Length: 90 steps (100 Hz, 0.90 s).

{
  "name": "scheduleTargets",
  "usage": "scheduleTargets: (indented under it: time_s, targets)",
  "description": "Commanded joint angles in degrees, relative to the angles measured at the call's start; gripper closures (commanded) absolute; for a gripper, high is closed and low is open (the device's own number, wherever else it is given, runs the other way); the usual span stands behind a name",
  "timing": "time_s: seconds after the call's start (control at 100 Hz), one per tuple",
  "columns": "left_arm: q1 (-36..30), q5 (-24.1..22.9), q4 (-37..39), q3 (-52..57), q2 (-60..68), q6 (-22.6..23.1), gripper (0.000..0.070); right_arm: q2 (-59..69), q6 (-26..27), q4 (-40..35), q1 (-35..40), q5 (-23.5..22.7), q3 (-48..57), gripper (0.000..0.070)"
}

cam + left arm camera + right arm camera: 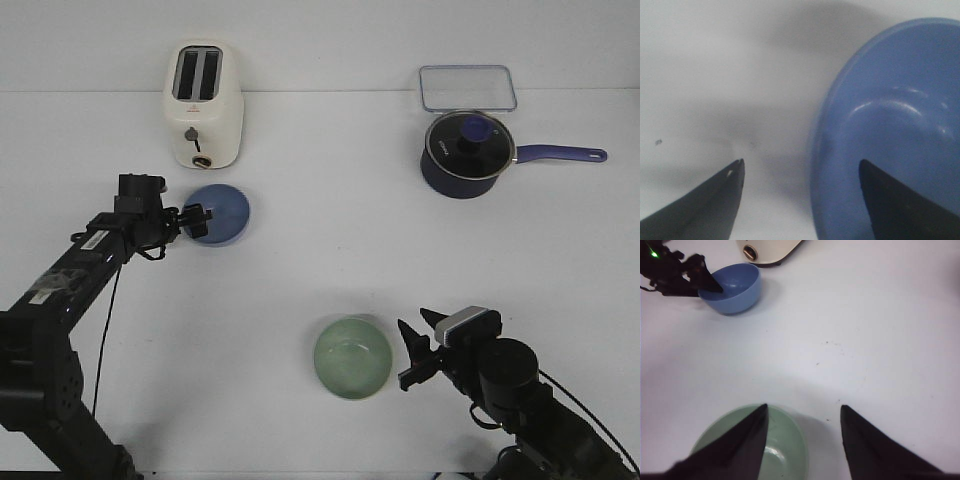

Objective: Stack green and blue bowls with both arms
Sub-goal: 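Reach the left gripper forward and grasp the rim of the light blue bowl, then lift the blue bowl with the left gripper and carry it over the green bowl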

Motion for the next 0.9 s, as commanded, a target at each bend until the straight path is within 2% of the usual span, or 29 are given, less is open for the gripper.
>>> scheduleTargets:
  time_s: [0.0,0.11,0.32,0.46,0.56,0.72,0.89]
  targets:
    - [-0.1,0.1,1.0,1.4,1.1,0.5,0.0407,0.1,-0.4,0.5,0.5,0.1,0.5,0.0394]
    - [-0.6,0.1,2.3,1.4,1.3,0.5,0.0697,0.1,-0.4,0.5,0.5,0.1,0.5,0.0394]
    - [-1.0,0.6,1.8,1.4,0.6,0.6,0.069,0.1,-0.3,0.6,0.5,0.1,0.5,0.0394]
    - [-1.2,5.3,1.5,1.4,-4.9,0.7,0.069,-0.1,-0.3,0.6,0.5,0.1,0.5,0.0394]
    - [-2.9,6.7,-1.1,1.4,-11.9,1.7,0.069,-0.8,-0.3,0.6,0.5,0.1,0.5,0.0394]
    - [-10.3,6.7,-8.2,0.5,-21.5,4.7,0.0691,-1.1,-0.5,0.6,0.5,0.9,0.5,0.0394]
    - [-23.5,6.6,-8.7,-4.5,-26.4,2.7,0.0691,-1.1,-0.9,0.8,0.5,1.5,0.5,0.0394]
